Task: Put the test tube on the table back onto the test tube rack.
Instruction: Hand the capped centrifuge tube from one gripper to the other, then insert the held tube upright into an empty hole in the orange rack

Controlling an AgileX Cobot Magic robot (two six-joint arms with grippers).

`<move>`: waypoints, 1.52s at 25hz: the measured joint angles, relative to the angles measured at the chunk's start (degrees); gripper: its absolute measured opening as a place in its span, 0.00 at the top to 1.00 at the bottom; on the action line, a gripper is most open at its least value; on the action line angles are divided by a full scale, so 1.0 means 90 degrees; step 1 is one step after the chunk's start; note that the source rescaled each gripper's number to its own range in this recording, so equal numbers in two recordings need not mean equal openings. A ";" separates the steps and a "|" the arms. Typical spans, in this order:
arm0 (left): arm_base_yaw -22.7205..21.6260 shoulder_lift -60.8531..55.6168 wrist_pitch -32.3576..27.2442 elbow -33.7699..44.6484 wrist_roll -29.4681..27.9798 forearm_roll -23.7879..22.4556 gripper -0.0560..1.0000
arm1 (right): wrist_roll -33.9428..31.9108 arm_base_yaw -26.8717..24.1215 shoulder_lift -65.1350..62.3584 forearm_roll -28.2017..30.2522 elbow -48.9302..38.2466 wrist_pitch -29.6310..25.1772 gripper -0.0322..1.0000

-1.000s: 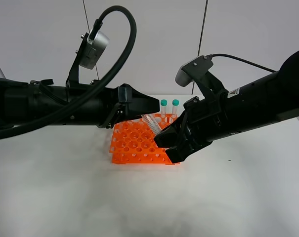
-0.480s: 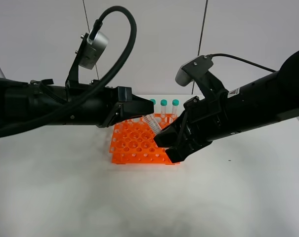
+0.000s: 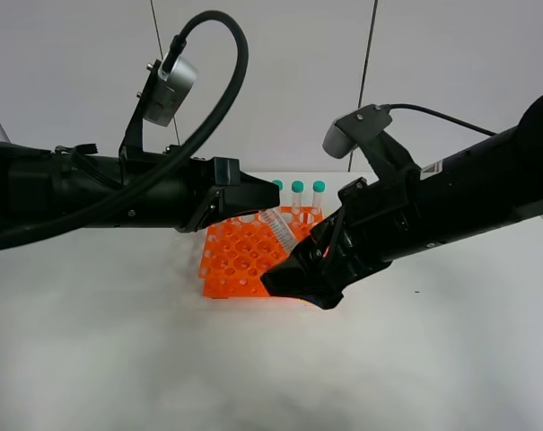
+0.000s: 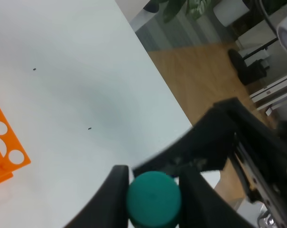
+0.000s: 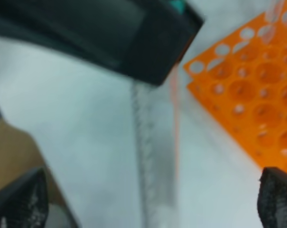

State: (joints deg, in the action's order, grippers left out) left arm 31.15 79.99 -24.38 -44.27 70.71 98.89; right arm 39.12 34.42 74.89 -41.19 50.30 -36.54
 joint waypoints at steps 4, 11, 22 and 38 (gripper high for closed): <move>0.0000 0.0000 0.0000 0.0000 -0.0012 0.0000 0.94 | -0.0971 0.0000 -0.0423 0.0878 0.0290 -0.0853 0.00; 0.0000 0.0000 0.0000 0.0000 -0.0019 0.0000 0.94 | -0.3244 -0.0121 -0.0507 0.3497 0.1620 -0.2215 0.00; 0.0000 0.0000 0.0000 0.0000 -0.0019 0.0000 0.94 | -0.3504 -0.2217 0.0411 0.4413 0.1723 -0.2417 0.00; 0.0000 0.0000 0.0005 0.0000 -0.0026 -0.0006 0.94 | -0.3189 -0.3815 0.0504 0.3732 0.1723 -0.2899 0.00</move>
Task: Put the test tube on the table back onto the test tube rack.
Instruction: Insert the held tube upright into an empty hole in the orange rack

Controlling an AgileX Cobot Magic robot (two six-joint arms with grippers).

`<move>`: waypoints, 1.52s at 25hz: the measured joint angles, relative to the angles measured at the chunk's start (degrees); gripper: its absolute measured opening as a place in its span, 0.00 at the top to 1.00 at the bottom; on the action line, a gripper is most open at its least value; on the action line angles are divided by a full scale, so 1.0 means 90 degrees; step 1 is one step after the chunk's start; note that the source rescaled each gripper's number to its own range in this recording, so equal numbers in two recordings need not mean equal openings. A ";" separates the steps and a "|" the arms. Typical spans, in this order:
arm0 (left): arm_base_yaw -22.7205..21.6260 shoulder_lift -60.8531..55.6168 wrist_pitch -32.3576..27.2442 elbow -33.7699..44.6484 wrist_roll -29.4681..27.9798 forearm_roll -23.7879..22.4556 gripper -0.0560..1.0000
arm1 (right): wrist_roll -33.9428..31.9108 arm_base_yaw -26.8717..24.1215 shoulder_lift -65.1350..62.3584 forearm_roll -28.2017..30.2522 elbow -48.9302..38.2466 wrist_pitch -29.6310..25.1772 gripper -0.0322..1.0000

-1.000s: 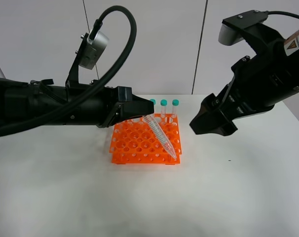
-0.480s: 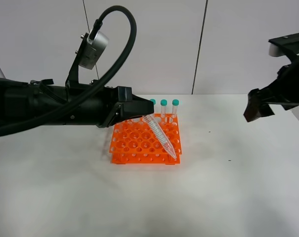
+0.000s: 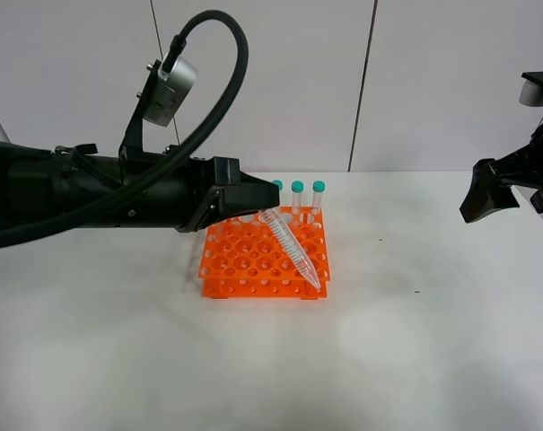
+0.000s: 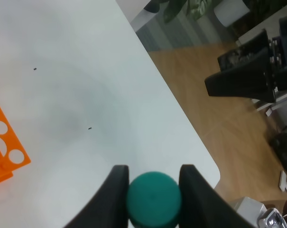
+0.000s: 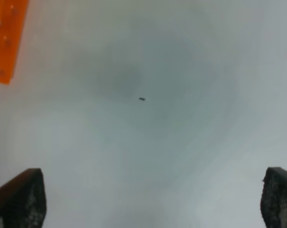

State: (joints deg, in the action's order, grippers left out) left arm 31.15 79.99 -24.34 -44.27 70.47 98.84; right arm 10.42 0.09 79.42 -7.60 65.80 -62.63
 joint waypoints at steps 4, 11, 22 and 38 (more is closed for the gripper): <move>0.0000 0.0000 0.0000 0.0000 0.0000 0.0000 0.94 | -0.0006 0.0000 0.0000 0.0000 0.0000 -0.0545 0.00; 0.0000 0.0000 0.0000 0.0000 -0.0005 0.0000 0.94 | -0.0006 0.0000 -0.0570 0.0026 -0.0571 -0.0737 0.00; 0.0000 0.0000 -0.0006 0.0000 -0.0005 0.0000 0.94 | -0.0343 0.0000 -0.4882 0.0367 -0.3449 0.0052 0.00; 0.0000 0.0000 -0.0006 0.0000 -0.0050 0.0006 0.94 | -0.0720 0.0338 -0.7990 0.0348 -0.4122 0.0453 0.00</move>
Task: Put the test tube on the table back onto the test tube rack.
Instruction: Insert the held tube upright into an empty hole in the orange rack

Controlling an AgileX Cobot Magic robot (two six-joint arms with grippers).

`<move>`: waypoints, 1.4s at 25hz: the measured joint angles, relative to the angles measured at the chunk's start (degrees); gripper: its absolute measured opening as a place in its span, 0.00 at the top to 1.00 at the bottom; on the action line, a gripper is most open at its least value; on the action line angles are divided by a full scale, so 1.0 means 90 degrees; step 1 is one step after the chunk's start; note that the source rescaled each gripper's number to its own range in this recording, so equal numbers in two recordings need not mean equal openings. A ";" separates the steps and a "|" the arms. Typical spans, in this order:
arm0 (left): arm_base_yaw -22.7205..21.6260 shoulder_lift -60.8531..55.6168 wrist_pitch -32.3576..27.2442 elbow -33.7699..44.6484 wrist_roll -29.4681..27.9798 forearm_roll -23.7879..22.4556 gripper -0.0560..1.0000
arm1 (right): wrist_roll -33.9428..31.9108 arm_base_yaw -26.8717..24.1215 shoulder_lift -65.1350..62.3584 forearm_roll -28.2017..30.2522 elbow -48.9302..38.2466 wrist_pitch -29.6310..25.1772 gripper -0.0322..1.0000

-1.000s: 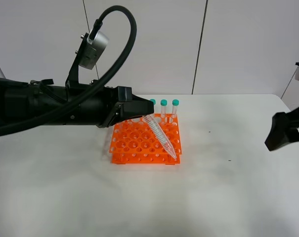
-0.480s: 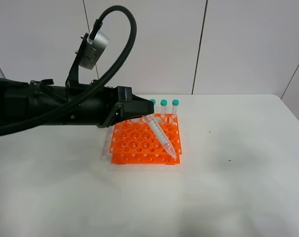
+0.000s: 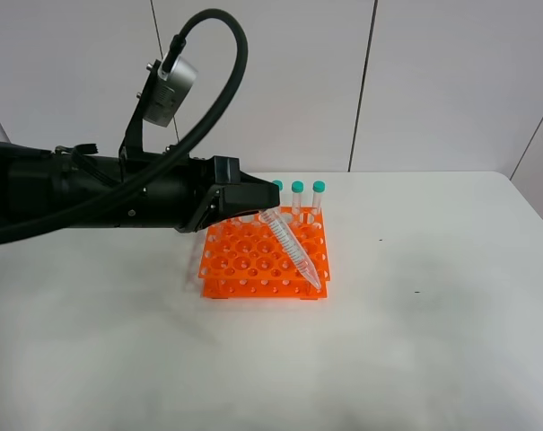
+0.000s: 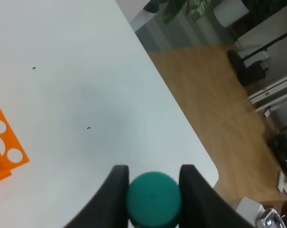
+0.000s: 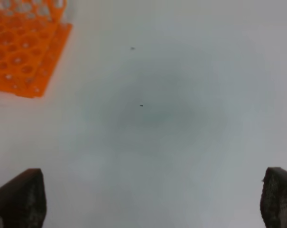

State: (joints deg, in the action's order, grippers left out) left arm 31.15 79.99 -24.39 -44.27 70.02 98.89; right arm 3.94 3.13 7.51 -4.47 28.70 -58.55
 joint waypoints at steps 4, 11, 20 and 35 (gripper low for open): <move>0.0000 0.0000 0.0000 0.0000 0.0000 0.0000 0.94 | -0.0006 0.0000 -0.0385 -0.0012 0.0000 0.0007 0.00; 0.0000 0.0000 0.0000 0.0000 -0.0067 0.0000 0.94 | -0.0006 0.0000 -0.0864 -0.0012 0.0000 0.0005 0.00; 0.0000 -0.0502 -0.0006 -0.0007 -0.0305 0.0000 0.94 | -0.0006 0.0000 -0.0875 -0.0038 0.0000 0.0005 0.00; 0.0000 -0.1109 0.1130 -0.0073 0.0814 -0.0192 0.94 | -0.0006 0.0000 -0.0875 -0.0038 0.0000 0.0005 0.00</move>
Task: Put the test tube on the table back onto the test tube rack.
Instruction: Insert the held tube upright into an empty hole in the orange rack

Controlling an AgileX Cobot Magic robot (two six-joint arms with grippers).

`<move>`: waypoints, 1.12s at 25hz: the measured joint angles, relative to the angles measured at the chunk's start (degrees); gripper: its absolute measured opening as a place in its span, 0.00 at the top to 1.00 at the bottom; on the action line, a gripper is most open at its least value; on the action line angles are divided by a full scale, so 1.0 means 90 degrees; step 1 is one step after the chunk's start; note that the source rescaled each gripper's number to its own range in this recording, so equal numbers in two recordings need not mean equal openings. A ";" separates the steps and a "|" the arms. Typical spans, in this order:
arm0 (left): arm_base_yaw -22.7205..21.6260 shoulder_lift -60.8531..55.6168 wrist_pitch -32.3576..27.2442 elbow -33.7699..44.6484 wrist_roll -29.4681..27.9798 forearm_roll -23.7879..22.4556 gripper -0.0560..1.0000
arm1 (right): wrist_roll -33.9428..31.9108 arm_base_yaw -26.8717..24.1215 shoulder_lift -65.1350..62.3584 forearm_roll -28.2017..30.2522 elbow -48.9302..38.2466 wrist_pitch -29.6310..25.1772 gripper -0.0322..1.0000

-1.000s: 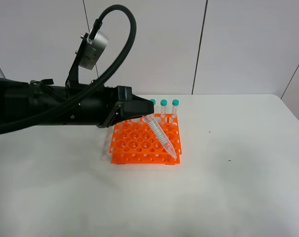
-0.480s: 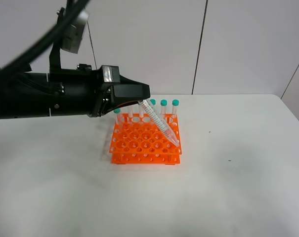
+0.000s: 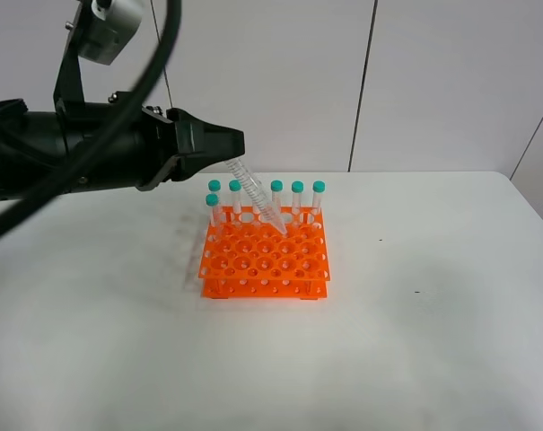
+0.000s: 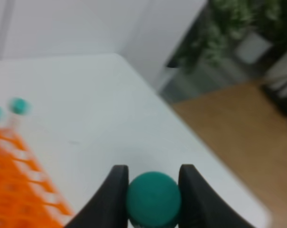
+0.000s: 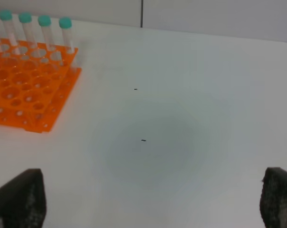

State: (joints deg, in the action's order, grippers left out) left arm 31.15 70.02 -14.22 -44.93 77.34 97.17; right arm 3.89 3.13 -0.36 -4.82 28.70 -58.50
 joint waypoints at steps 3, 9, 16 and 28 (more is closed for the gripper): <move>0.0000 0.0000 0.0323 -0.0286 -0.0137 -0.1560 0.94 | 0.0000 0.0000 0.0000 0.0000 0.0000 0.0000 0.00; 0.0041 -0.0013 0.1324 -0.0638 -0.3775 -0.7344 0.94 | 0.0000 0.0000 0.0000 0.0000 0.0000 0.0000 0.00; 0.0041 0.0472 0.2236 -0.0653 -0.8037 -1.0717 0.94 | 0.0000 0.0000 0.0000 0.0000 0.0000 0.0000 0.00; 0.0342 0.2243 0.3924 -0.0653 -0.8754 -1.1613 0.94 | 0.0000 0.0000 0.0000 0.0000 0.0000 0.0000 0.00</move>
State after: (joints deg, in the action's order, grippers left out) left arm 34.23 90.20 21.10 -50.81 -1.45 -7.35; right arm 3.89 3.13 -0.36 -4.82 28.70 -58.50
